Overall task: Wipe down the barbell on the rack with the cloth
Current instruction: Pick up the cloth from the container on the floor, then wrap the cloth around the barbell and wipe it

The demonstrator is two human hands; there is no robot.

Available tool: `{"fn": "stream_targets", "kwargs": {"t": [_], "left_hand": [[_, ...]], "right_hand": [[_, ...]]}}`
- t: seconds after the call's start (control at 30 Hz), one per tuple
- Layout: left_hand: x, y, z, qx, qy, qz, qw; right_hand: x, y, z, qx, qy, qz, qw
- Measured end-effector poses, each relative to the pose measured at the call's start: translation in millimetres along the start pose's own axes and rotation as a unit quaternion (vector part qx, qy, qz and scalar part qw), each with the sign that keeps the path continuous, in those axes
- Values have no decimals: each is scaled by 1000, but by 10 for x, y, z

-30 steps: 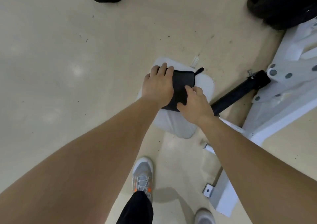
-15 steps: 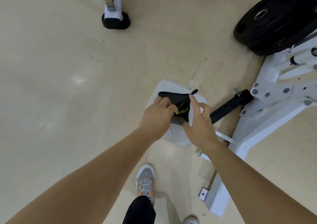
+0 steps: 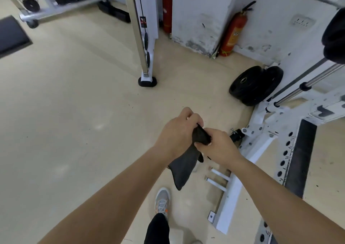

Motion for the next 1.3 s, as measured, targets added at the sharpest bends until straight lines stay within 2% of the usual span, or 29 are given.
{"fn": "stream_targets", "kwargs": {"t": [0.1,0.27,0.4,0.5,0.57,0.7,0.8,0.87,0.93,1.0,1.1,1.17,1.3], "left_hand": [[551,-118,-410,-5,74,-22,997],[1519,-384,-1133,-31,203,-105,973],[2025,-559,-1602,-50,266,-146,952],[2240,-623,-1793,-2,305,-88,948],[2379,-620,-1834,34,307,-50,950],[2702,-421,-1750,78,282,13,956],[2936,-139,-1677,91,236,63,965],[2988,93,-1704,63,258,118,957],[3019,332,-1728,30,270,146,951],[3094,561,-1714,8,215,142,966],[3250,905,-1665,7,62,106,992],[3335,1148,-1701,-1,30,72,997],[3595,1670,-1979,-42,-2,-9,999]], "right_hand": [[407,-483,328,-6,30,62,998],[835,-1267,511,-1,2,107,994],[1122,-1682,555,-27,10,73,997],[1467,-1835,724,-34,-35,6,999],[1795,-1896,907,-26,-17,-47,998],[2501,-2035,1306,6,-68,-88,994],[2883,-2106,1434,12,-169,-71,983],[2985,-2081,1402,-20,-269,-35,962],[3087,-2015,1382,-63,-326,-43,942],[3236,-1984,1405,-87,-284,-80,951],[3548,-2036,1462,-99,-79,-180,975],[3759,-2056,1504,-96,-15,-236,967],[4306,-2036,1662,-75,2,-373,925]]}}
Point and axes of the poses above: each hand's wrist, its own y-axis towards the middle knuckle, its own x-axis out of the back of the hand, z = x × y, the point moved 5 cm from there along y, towards the middle knuckle, and after that the axes turned 2 degrees about -x, right-handed, at the moved point
